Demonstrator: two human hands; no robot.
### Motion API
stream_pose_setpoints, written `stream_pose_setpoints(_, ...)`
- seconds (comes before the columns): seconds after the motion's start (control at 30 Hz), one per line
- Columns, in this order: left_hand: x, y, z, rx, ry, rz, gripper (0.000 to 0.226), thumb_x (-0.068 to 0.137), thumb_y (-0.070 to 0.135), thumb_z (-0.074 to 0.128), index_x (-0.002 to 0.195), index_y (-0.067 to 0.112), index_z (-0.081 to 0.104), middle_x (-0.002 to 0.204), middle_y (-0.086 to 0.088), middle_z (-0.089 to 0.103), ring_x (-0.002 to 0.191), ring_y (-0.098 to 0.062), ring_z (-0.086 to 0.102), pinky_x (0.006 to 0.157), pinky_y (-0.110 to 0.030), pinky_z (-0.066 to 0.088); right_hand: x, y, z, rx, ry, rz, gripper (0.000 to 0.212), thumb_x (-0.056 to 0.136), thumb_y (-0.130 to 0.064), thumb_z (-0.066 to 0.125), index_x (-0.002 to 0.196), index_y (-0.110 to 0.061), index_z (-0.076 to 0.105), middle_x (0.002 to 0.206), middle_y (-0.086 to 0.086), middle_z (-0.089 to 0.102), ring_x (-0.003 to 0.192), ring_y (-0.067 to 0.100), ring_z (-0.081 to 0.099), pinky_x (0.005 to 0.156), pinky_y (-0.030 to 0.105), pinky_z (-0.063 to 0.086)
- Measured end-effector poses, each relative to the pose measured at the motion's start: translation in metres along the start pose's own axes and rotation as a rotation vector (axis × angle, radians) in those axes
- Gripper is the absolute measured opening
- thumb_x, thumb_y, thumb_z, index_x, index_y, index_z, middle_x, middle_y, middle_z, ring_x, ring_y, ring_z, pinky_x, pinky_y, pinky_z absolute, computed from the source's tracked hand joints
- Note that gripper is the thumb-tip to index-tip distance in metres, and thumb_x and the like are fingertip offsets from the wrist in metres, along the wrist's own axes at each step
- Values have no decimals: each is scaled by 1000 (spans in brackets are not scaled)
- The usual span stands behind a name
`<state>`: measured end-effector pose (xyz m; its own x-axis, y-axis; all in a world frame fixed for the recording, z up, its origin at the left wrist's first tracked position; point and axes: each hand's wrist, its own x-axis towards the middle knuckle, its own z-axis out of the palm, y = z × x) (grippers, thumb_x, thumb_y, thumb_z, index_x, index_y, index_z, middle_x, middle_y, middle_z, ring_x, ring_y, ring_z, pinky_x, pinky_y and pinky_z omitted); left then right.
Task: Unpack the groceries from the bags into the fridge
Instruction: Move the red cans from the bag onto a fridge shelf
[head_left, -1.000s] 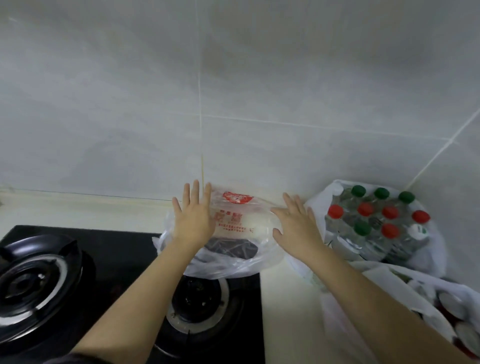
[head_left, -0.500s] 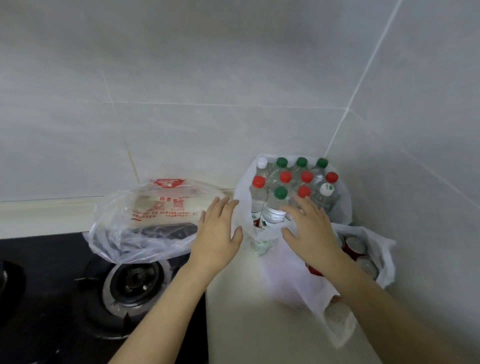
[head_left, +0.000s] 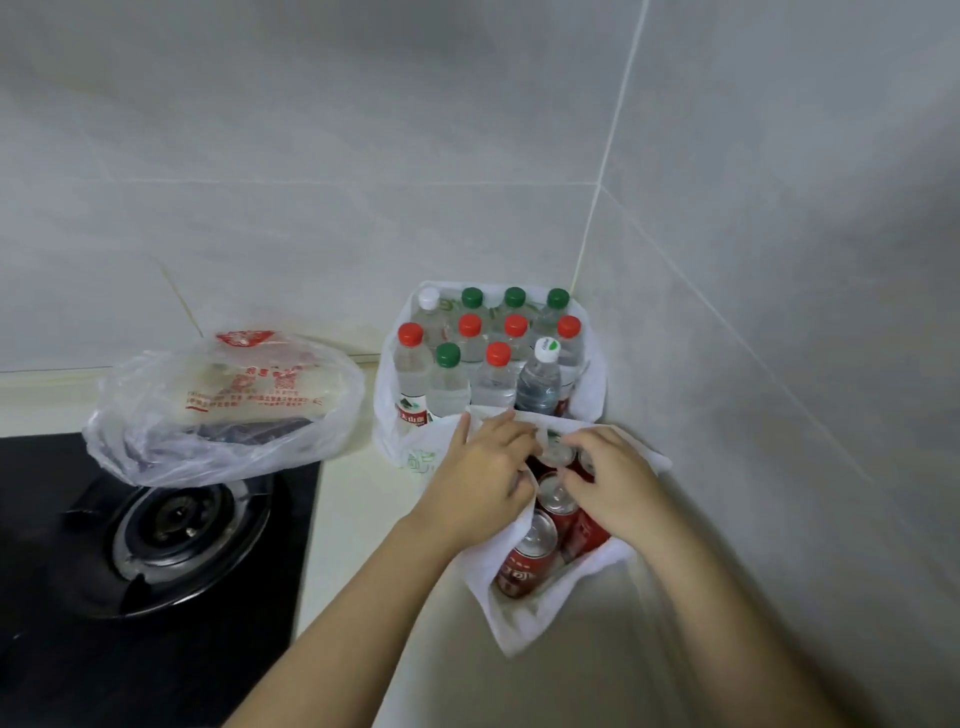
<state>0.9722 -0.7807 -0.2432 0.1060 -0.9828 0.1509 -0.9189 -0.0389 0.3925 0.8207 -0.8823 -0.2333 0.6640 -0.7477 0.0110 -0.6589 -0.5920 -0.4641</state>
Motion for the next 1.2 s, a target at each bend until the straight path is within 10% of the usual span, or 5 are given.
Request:
stream_pose_setpoints(0.3,-27,-12,-16,266,-77,-314,36,91,52,43,102,22,60,93,8,68,102,-14,59,113,-46,5,6,0,4,-50,-128,-35,45,86,-30,62,130,-28,56,128,-10,57,124,15,49,95,26,38)
stream_pose_setpoints(0.57,-44,-45,-18,389,-356,-498,94,75,79,46,151,34,15,157,-1,22,127,-26,50,107,-71,-10,9,-18,28,-9,-241,-103,59,79,-43,72,133,-32,50,136,-9,49,128,15,43,105,36,36)
stream_pose_setpoints(0.73,-40,-57,0,588,-397,-581,108,76,72,53,152,30,-11,161,-10,2,120,-29,56,100,-75,-14,11,-18,39,-66,-272,-104,77,75,-52,71,142,-36,38,146,-13,38,137,14,33,111,44,29)
stream_pose_setpoints(1.03,-44,-70,18,498,-524,-522,98,80,56,58,153,20,3,160,-6,10,123,-27,54,104,-75,-6,2,-17,45,-88,-224,-91,82,76,-50,72,146,-34,33,153,-9,26,140,17,28,114,45,26)
stream_pose_setpoints(1.2,-63,-63,14,186,-242,-530,77,80,55,54,145,24,25,147,5,33,131,-23,41,112,-65,4,-12,-13,41,-76,-154,-48,71,73,-49,74,137,-33,46,142,-8,36,131,14,38,102,31,37)
